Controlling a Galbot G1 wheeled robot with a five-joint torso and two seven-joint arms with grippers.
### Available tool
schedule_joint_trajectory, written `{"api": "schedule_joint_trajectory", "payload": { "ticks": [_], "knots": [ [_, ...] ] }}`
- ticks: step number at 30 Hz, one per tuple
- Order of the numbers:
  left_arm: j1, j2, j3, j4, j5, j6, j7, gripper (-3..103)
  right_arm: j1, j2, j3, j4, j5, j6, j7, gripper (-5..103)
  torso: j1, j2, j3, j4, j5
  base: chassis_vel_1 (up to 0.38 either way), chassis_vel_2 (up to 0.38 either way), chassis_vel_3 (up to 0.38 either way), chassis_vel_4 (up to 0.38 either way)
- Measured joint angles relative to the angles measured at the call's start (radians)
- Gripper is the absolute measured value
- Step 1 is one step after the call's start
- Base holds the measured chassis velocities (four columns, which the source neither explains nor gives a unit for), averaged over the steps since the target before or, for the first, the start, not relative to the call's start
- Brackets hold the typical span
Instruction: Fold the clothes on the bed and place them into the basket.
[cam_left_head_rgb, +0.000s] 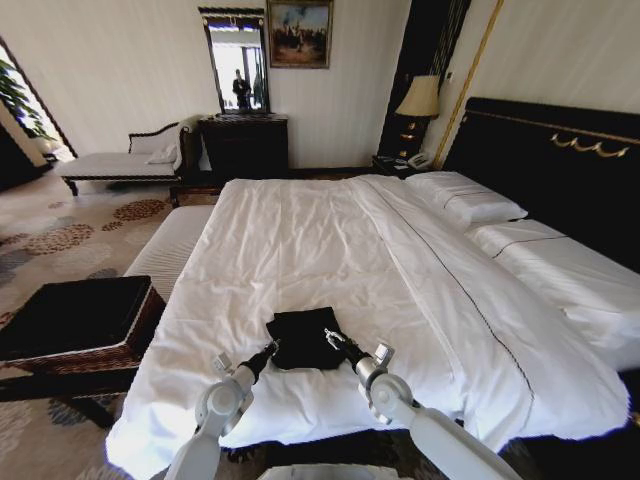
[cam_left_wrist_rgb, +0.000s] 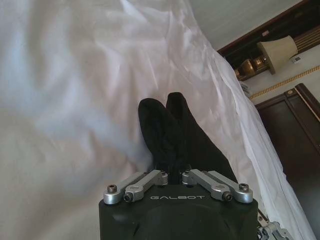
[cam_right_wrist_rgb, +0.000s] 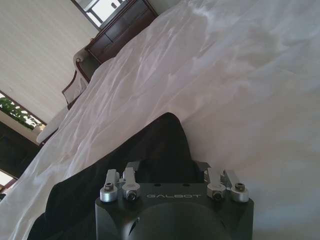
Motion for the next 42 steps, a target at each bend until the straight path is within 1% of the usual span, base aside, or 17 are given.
{"api": "schedule_joint_trajectory", "payload": {
  "ticks": [1,3,6,9,12,13,14,15,16,17,19,21,25,28,30,33,42],
  "knots": [
    [0.001,-0.002,0.0,-0.003,0.003,-0.002,0.0,7,-0.002,0.0,0.003,0.002,0.004,-0.002,0.003,51,0.0,0.0,0.0,0.0,-0.0001,0.0,0.0,0.0,0.0],
    [0.001,-0.003,-0.001,-0.005,0.004,-0.003,0.0,7,-0.003,0.0,0.005,0.004,0.006,-0.002,0.004,51,0.0,0.0,0.0,-0.0001,-0.0001,0.0,0.0,0.0,0.0],
    [0.001,-0.011,-0.007,-0.023,0.004,-0.004,0.0,7,-0.006,0.003,0.013,0.014,0.014,-0.003,0.004,36,0.0,0.0,0.0,-0.0001,-0.0001,0.0,0.0,0.0,0.0],
    [0.002,-0.013,-0.007,-0.027,0.005,-0.004,0.0,7,-0.006,0.005,0.015,0.015,0.014,-0.002,0.004,30,0.0,0.0,0.0,-0.0002,-0.0002,0.0,0.0,0.0,0.0],
    [0.003,-0.015,-0.007,-0.032,0.008,-0.007,0.0,7,-0.006,0.013,0.015,0.012,-0.007,0.012,-0.004,14,0.0,0.0,0.0,-0.0001,-0.0002,0.0,0.0,0.0,0.0],
    [0.003,-0.015,-0.007,-0.032,0.008,-0.007,0.0,7,-0.006,0.013,0.015,0.012,-0.007,0.012,-0.004,14,0.0,0.0,0.0,-0.0001,-0.0002,0.0,0.0,0.0,0.0],
    [0.003,-0.015,-0.007,-0.035,0.008,-0.009,0.0,7,-0.007,0.014,0.015,0.013,-0.016,0.02,-0.017,9,0.0,0.0,0.0,-0.0001,-0.0002,0.0,0.0,0.0,0.0],
    [0.005,-0.014,-0.01,-0.045,0.006,-0.016,0.001,7,-0.009,0.013,0.015,0.019,-0.035,0.045,-0.058,7,0.0,0.0,0.0,-0.0001,-0.0003,0.0,0.0,0.0,0.0],
    [0.01,-0.007,-0.013,-0.068,0.003,-0.025,0.001,7,-0.013,0.009,0.016,0.032,-0.07,0.087,-0.126,7,0.0,0.0,0.0,-0.0001,-0.0003,0.0,0.0,0.0,0.0],
    [0.01,-0.007,-0.013,-0.068,0.003,-0.025,0.001,7,-0.013,0.009,0.016,0.032,-0.07,0.087,-0.126,7,0.0,0.0,0.0,-0.0001,-0.0003,0.0,0.0,0.0,0.0],
    [0.023,0.01,-0.019,-0.114,-0.002,-0.039,0.004,7,-0.02,0.001,0.015,0.056,-0.109,0.141,-0.209,7,0.0,0.0,0.0,-0.0001,-0.0003,0.0,0.0,0.0,0.0],
    [0.035,0.022,-0.027,-0.163,-0.011,-0.047,0.006,7,-0.022,-0.001,0.013,0.078,-0.126,0.169,-0.236,7,0.0,0.0,0.0,-0.0001,-0.0002,0.0,0.0,0.0,0.0],
    [0.055,0.025,-0.049,-0.224,-0.026,-0.047,-0.003,7,-0.012,0.001,0.005,0.11,-0.135,0.198,-0.224,7,0.0,0.0,0.0,-0.0002,-0.0002,0.0,0.0,0.0,0.0],
    [0.095,0.028,-0.073,-0.306,-0.042,-0.046,-0.023,7,0.01,-0.009,0.003,0.172,-0.145,0.199,-0.199,7,0.0,0.0,0.0,0.0002,-0.0002,0.0,0.0,0.0,0.0],
    [0.102,0.029,-0.076,-0.322,-0.043,-0.046,-0.025,7,0.013,-0.014,0.005,0.184,-0.15,0.198,-0.194,7,0.0,0.0,0.0,0.0002,-0.0003,0.0,0.0,0.0,0.0],
    [0.124,0.032,-0.097,-0.388,-0.063,-0.04,-0.032,7,0.019,-0.033,0.014,0.204,-0.197,0.203,-0.165,7,0.0,0.0,0.0,-0.0001,-0.0003,0.0,0.0,0.0,0.0],
    [0.114,0.066,-0.125,-0.432,-0.107,-0.029,-0.04,7,0.04,0.007,0.002,0.202,-0.227,0.217,-0.134,7,0.0,0.0,0.0,0.0001,-0.0002,0.0,0.0,0.0,0.0]
  ]
}}
